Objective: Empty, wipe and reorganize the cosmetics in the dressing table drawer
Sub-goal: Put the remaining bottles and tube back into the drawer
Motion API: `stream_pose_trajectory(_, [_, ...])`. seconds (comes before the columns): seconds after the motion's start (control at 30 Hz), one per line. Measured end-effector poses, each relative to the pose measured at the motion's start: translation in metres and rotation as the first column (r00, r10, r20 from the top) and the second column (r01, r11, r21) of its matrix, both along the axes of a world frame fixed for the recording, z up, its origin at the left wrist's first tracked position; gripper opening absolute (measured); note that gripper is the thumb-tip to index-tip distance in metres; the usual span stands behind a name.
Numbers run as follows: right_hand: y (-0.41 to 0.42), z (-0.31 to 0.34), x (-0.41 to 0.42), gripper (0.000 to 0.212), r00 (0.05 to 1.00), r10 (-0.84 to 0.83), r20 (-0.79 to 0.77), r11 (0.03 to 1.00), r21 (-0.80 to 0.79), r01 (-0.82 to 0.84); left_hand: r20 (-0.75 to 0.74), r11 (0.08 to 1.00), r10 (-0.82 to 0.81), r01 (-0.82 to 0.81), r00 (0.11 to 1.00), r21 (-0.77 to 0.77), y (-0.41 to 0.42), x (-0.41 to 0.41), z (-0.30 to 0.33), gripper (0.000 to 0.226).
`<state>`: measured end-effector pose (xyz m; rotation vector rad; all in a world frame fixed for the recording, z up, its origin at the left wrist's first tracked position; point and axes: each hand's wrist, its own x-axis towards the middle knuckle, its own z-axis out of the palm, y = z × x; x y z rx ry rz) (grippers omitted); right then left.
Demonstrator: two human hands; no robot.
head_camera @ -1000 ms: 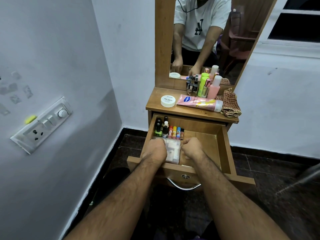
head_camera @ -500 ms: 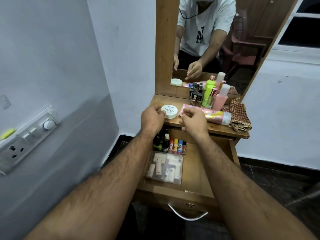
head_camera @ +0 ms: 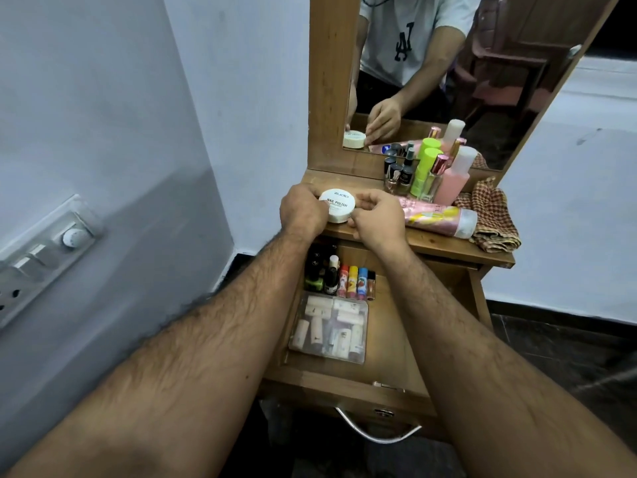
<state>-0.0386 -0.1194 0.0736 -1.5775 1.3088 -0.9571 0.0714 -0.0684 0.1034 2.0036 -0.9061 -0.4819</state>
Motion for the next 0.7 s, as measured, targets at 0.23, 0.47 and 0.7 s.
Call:
stream_pose_trajectory(0.23, [0.038,0.007,-0.022,0.023,0.992,-0.046,0.117,0.997,-0.051,0.052,-0.12,0.988,0.028,-0.045,0.992,-0.144,0.033,-0.016,0.004,0.023])
stream_pose_trajectory(0.47, [0.093,-0.028,-0.053,0.019,0.995,-0.072,0.068,0.997,0.023,0.07,-0.141,0.999,-0.002,-0.006,0.99,-0.053,0.098,-0.055,-0.036,0.025])
stream_pose_trajectory(0.7, [0.119,-0.06,-0.068,0.029,1.0,-0.014,-0.022,0.982,0.186,0.018,-0.127,0.994,0.01,0.004,0.992,0.109,0.13,-0.071,-0.057,0.034])
